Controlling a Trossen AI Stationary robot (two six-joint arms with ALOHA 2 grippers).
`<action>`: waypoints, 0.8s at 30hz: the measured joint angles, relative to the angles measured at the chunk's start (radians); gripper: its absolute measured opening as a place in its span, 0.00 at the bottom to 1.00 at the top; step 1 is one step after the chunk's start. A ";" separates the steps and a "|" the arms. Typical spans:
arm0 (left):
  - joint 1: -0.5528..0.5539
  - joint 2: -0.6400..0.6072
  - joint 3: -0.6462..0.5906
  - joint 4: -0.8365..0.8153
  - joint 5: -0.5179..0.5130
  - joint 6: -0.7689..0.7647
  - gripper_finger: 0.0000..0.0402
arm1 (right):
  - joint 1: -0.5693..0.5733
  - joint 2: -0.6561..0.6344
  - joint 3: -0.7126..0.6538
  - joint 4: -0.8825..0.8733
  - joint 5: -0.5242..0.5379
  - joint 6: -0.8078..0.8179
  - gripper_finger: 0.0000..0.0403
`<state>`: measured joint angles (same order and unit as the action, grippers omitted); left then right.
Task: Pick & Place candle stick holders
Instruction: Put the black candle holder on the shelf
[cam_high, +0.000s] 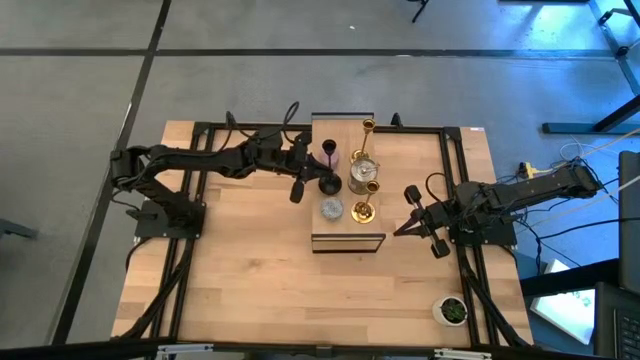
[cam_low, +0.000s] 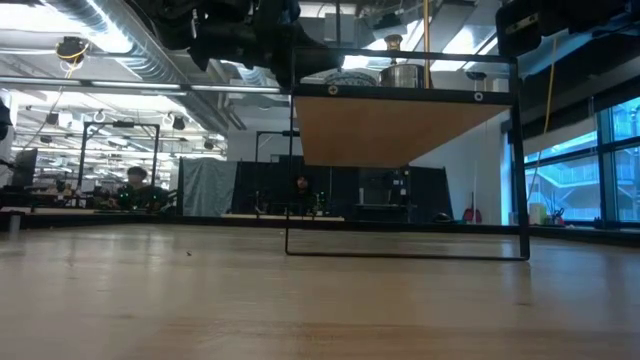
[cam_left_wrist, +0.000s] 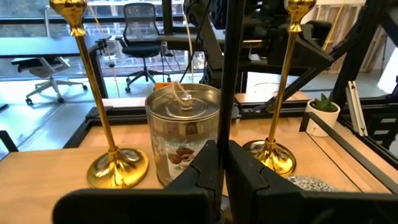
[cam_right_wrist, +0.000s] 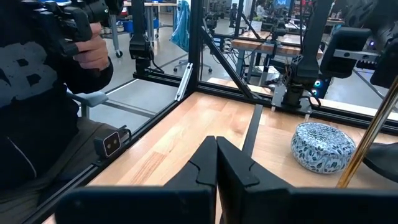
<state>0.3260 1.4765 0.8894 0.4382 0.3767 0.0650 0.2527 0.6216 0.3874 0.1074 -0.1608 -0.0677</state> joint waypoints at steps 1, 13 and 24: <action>0.000 0.000 0.000 0.001 0.000 0.000 0.02 | 0.000 0.000 0.000 0.000 0.000 0.000 0.00; 0.003 0.000 0.000 -0.018 0.000 0.000 0.02 | 0.000 0.000 0.000 -0.011 0.000 0.000 0.00; 0.003 0.000 0.000 -0.022 0.000 0.000 0.02 | 0.000 0.000 0.000 -0.014 0.000 0.000 0.00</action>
<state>0.3294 1.4763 0.8894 0.4157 0.3763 0.0652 0.2527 0.6220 0.3874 0.0938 -0.1604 -0.0673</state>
